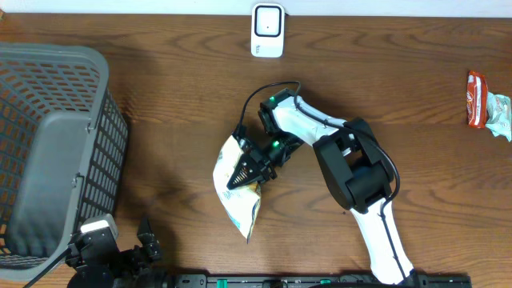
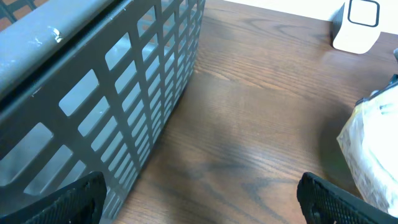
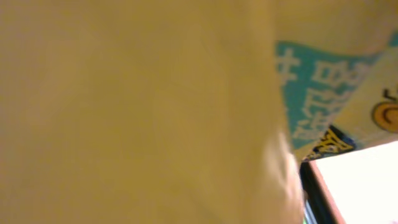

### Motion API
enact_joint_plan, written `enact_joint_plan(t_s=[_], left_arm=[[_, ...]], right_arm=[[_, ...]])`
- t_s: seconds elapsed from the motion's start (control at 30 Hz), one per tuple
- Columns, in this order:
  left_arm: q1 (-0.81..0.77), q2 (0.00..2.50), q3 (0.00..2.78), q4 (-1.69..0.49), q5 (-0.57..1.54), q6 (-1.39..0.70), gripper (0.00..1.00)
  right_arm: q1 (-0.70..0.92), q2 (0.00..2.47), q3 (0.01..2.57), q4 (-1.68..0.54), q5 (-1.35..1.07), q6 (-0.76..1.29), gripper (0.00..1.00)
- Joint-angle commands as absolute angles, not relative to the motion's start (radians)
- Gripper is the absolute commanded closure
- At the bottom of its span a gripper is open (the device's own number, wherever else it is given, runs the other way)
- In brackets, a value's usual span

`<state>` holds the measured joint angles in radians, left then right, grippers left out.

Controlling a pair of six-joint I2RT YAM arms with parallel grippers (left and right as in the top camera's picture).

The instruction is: Scan the item barcode

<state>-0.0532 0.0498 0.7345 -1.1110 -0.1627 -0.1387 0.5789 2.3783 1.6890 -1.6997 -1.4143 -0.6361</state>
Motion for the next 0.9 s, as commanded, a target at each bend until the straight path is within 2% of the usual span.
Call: enact_joint_plan(t_s=[0.0, 0.13, 0.37, 0.4, 0.53, 0.63, 0.77, 0.87], left_arm=[[-0.05, 0.046, 0.739, -1.109, -0.165, -0.148, 0.02], [-0.05, 0.046, 0.739, -1.109, -0.165, -0.148, 0.02], [-0.05, 0.046, 0.739, -1.109, -0.165, -0.148, 0.02], [-0.05, 0.046, 0.739, -1.109, -0.165, -0.148, 0.02], [-0.05, 0.046, 0.739, -1.109, -0.165, -0.148, 0.02], [-0.05, 0.046, 0.739, -1.109, -0.165, -0.148, 0.02], [-0.05, 0.046, 0.739, -1.109, -0.165, -0.148, 0.02], [-0.05, 0.046, 0.739, -1.109, -0.165, -0.148, 0.02]], right_arm=[[0.562, 2.371, 1.707, -1.676, -1.498, -0.789, 0.99], [0.568, 2.371, 1.707, -1.702, -1.336, -1.206, 0.99], [0.57, 2.371, 1.707, -1.658, -1.377, -1.814, 0.99], [0.569, 2.371, 1.707, -1.648, -1.395, -1.85, 0.99], [0.55, 2.371, 1.708, -1.63, -1.509, -1.912, 0.99], [0.515, 2.371, 1.708, -1.703, -1.554, -1.897, 0.99], [0.434, 2.371, 1.739, -1.703, -1.414, -1.721, 0.99], [0.339, 2.367, 1.86, -1.703, -1.382, -1.48, 0.99]])
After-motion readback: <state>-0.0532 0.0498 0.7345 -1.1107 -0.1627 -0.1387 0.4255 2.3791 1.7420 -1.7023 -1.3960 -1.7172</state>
